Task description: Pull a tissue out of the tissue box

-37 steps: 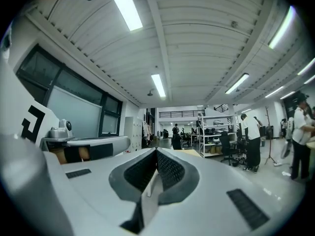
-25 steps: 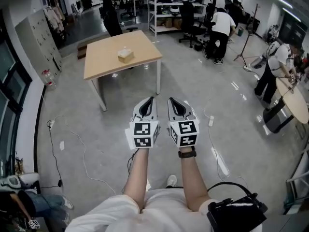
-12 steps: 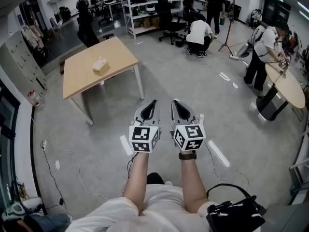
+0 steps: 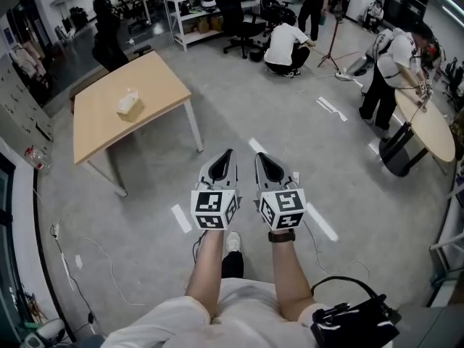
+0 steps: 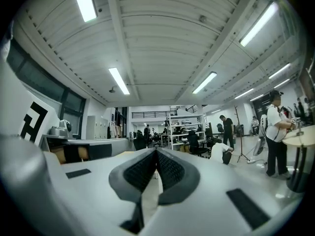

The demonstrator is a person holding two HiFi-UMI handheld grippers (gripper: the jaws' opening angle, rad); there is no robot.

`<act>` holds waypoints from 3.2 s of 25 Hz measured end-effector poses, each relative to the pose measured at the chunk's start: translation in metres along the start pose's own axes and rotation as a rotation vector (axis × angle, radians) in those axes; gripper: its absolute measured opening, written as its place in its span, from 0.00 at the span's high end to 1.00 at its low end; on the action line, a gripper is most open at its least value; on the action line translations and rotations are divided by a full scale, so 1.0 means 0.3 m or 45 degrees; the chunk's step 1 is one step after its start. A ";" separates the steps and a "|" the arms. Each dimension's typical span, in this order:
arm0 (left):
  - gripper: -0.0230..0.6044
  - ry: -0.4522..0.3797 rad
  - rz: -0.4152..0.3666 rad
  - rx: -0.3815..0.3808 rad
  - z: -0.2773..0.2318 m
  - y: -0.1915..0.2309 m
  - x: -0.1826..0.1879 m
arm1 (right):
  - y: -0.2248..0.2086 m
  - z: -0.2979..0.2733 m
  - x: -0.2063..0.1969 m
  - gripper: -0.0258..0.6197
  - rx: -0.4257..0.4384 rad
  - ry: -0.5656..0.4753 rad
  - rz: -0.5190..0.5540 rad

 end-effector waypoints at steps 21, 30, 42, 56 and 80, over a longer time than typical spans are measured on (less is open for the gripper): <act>0.96 -0.082 0.048 0.190 -0.783 0.750 0.049 | -0.185 -1.060 0.062 0.96 0.232 -0.017 0.085; 0.96 -0.103 0.017 0.249 -1.247 0.881 0.049 | -0.469 -1.504 0.102 0.96 0.336 -0.103 0.068; 0.96 -0.079 -0.034 0.639 -1.447 1.107 -0.030 | -0.643 -2.017 0.012 0.96 0.724 -0.013 -0.021; 0.96 -0.114 -0.057 1.128 -1.143 1.683 0.002 | 0.045 -2.461 -0.069 0.96 1.279 0.012 0.028; 0.96 -0.098 -0.064 1.329 -0.791 2.729 0.012 | 0.904 -3.263 -0.100 0.96 1.413 -0.166 0.282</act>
Point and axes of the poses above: the fingertips, and each gripper's own axes: z backward along the fingers, y to its left, x out of its top, the point moved 10 cm from there along z, backward along the fingers, and after that the axes turned 1 degree about -y, right-handed, at the moved point
